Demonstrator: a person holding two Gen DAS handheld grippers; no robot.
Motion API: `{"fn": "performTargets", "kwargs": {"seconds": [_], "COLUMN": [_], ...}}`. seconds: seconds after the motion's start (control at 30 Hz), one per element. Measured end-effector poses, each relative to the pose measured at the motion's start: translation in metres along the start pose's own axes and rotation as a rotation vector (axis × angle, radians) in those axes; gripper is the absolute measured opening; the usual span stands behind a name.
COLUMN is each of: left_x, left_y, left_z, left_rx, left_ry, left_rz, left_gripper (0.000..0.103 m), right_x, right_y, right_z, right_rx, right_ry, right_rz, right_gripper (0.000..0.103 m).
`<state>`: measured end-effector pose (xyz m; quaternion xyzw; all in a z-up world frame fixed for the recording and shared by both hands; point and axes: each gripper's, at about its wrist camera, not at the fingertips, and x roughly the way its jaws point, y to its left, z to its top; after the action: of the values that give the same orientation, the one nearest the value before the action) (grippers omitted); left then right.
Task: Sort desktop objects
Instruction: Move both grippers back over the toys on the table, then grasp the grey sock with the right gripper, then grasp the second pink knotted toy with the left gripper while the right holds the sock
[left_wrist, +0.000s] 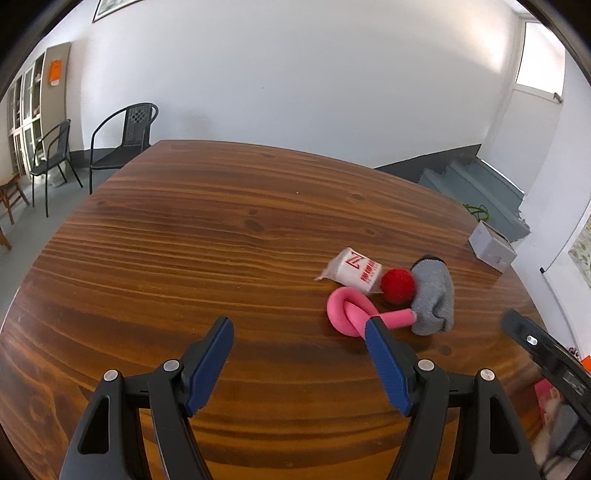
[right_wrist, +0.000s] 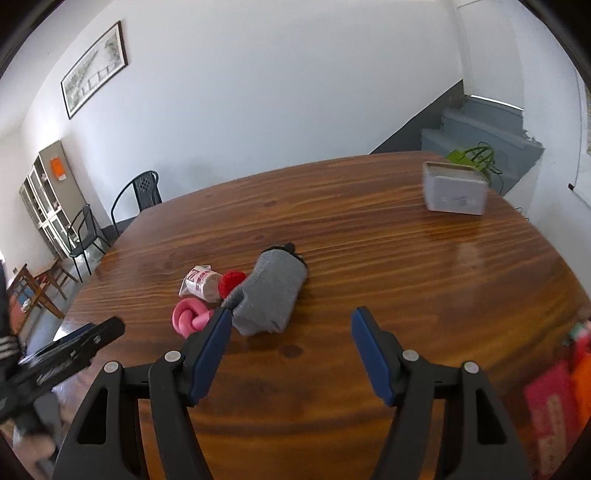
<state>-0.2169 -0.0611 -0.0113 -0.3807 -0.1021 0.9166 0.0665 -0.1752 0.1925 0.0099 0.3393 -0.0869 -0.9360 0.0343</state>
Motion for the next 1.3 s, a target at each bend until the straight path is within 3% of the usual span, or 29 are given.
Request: {"fn": "performTargets", "kwargs": {"seconds": [0.47, 0.83, 0.87, 0.93, 1.03, 1.3], "left_x": [0.014, 0.019, 0.019, 0.019, 0.016, 0.022], "left_y": [0.0, -0.006, -0.007, -0.009, -0.011, -0.025], "left_z": [0.0, -0.005, -0.005, -0.005, -0.006, -0.005], "left_rx": [0.009, 0.028, 0.03, 0.035, 0.036, 0.035], "left_ry": [0.045, 0.063, 0.063, 0.063, 0.06, 0.061], "left_rz": [0.003, -0.005, -0.006, -0.007, -0.01, -0.025], "left_gripper": [0.075, 0.075, 0.075, 0.075, 0.075, 0.075], "right_x": [0.081, 0.1, 0.1, 0.099, 0.093, 0.073], "right_y": [0.01, 0.012, 0.011, 0.011, 0.008, -0.016], "right_z": [0.026, 0.017, 0.017, 0.016, 0.015, 0.016], "right_rx": [0.056, 0.015, 0.011, 0.007, 0.005, 0.054], "right_ry": [0.1, 0.151, 0.157, 0.172, 0.173, 0.145], "right_rz": [0.013, 0.039, 0.049, 0.074, 0.067, 0.038], "right_gripper": [0.071, 0.075, 0.074, 0.06, 0.053, 0.051]}}
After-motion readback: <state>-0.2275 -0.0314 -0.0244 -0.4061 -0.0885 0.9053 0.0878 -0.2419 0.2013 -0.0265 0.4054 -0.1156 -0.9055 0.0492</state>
